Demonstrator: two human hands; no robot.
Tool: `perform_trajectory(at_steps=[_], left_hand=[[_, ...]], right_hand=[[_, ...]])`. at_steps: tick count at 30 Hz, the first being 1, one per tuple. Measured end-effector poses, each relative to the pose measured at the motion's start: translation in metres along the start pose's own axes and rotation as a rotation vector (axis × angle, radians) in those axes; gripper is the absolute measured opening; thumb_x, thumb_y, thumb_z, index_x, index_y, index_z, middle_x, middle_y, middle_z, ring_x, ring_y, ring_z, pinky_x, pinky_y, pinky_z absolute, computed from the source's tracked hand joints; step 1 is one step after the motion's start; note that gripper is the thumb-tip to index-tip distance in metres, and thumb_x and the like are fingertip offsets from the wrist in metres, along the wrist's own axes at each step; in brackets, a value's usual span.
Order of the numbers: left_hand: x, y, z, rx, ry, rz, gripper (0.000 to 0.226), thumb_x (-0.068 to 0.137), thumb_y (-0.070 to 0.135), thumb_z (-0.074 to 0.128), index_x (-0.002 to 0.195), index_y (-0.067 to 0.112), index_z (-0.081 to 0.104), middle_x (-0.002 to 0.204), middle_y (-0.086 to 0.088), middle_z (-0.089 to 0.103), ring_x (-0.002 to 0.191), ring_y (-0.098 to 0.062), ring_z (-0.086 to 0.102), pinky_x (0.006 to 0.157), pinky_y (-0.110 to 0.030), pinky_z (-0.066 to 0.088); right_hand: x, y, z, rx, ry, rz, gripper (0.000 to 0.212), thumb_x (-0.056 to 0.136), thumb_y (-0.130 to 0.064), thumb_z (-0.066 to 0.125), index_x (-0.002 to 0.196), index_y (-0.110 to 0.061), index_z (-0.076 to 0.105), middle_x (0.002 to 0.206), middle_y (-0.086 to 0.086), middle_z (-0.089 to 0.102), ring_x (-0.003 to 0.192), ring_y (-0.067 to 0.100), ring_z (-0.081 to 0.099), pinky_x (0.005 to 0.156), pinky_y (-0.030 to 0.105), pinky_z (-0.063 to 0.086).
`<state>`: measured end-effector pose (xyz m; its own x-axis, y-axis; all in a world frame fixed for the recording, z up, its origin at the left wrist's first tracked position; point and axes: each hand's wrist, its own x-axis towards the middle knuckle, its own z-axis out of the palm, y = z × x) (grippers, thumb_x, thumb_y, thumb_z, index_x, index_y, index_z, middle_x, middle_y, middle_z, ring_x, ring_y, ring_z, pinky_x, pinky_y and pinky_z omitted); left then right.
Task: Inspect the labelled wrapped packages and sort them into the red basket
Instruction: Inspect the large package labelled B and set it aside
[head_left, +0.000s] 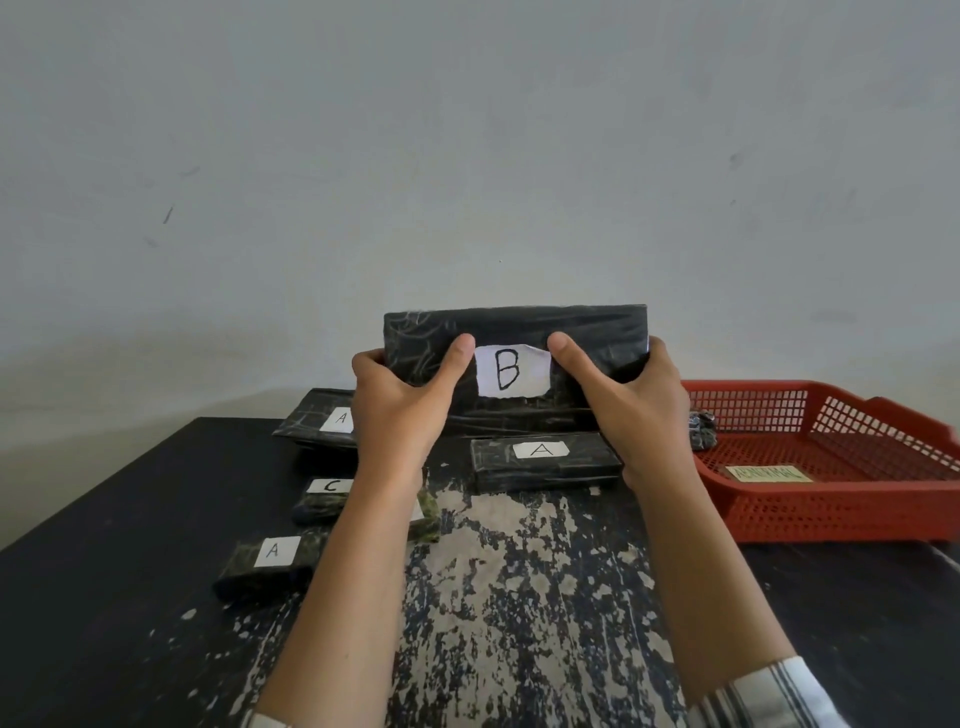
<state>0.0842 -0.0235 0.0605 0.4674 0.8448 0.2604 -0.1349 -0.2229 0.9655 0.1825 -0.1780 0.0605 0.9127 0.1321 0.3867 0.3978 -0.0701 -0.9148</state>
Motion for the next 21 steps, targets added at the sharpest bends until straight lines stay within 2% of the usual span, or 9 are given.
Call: perform_trajectory(at_steps=[4,7,10,13,16,21], left_hand=[[-0.002,0.001,0.000,0.051,-0.045,0.034,0.075,0.074,0.056,0.085,0.122,0.014,0.045,0.103,0.007,0.061,0.100,-0.016,0.062,0.086,-0.034,0.051],[-0.005,0.004,0.001,0.067,-0.100,0.057,0.076,0.073,0.061,0.082,0.120,0.015,0.043,0.106,0.005,0.059,0.100,-0.012,0.060,0.076,-0.027,0.048],[-0.007,0.007,0.003,0.049,-0.112,0.044,0.075,0.078,0.070,0.071,0.121,0.016,0.041,0.106,0.005,0.057,0.096,-0.009,0.057,0.069,-0.025,0.043],[-0.005,0.006,0.001,0.004,-0.076,0.036,0.068,0.087,0.063,0.067,0.123,0.013,0.042,0.100,0.006,0.056,0.087,-0.003,0.054,0.064,-0.022,0.041],[-0.002,0.005,-0.003,-0.035,-0.054,0.009,0.068,0.086,0.063,0.069,0.122,0.011,0.044,0.102,0.004,0.057,0.091,-0.006,0.057,0.066,-0.024,0.045],[-0.002,0.005,-0.007,-0.026,-0.096,0.001,0.072,0.083,0.069,0.067,0.124,0.015,0.045,0.106,0.004,0.060,0.093,-0.007,0.059,0.070,-0.026,0.047]], right_hand=[[-0.001,0.002,0.000,0.008,0.022,0.043,0.074,0.066,-0.073,0.081,0.116,-0.027,0.053,0.103,-0.012,0.065,0.100,0.012,0.066,0.095,0.041,0.057],[0.000,0.002,-0.002,-0.021,0.068,0.044,0.072,0.067,-0.072,0.082,0.114,-0.026,0.052,0.098,-0.015,0.062,0.093,0.009,0.063,0.094,0.040,0.056],[-0.001,0.000,-0.005,-0.025,0.083,0.032,0.072,0.067,-0.074,0.081,0.113,-0.026,0.055,0.098,-0.016,0.063,0.095,0.010,0.064,0.091,0.036,0.054],[-0.001,-0.002,-0.008,-0.008,0.035,0.001,0.060,0.073,-0.072,0.078,0.107,-0.026,0.060,0.098,-0.013,0.068,0.093,0.006,0.065,0.088,0.035,0.056],[0.002,0.000,-0.010,0.109,-0.036,0.045,0.050,0.079,-0.073,0.072,0.102,-0.029,0.069,0.098,-0.007,0.078,0.096,0.013,0.073,0.092,0.043,0.060],[0.005,0.000,-0.010,0.268,-0.084,0.161,0.050,0.086,-0.063,0.072,0.113,-0.021,0.068,0.105,0.000,0.079,0.097,0.019,0.077,0.089,0.046,0.064]])
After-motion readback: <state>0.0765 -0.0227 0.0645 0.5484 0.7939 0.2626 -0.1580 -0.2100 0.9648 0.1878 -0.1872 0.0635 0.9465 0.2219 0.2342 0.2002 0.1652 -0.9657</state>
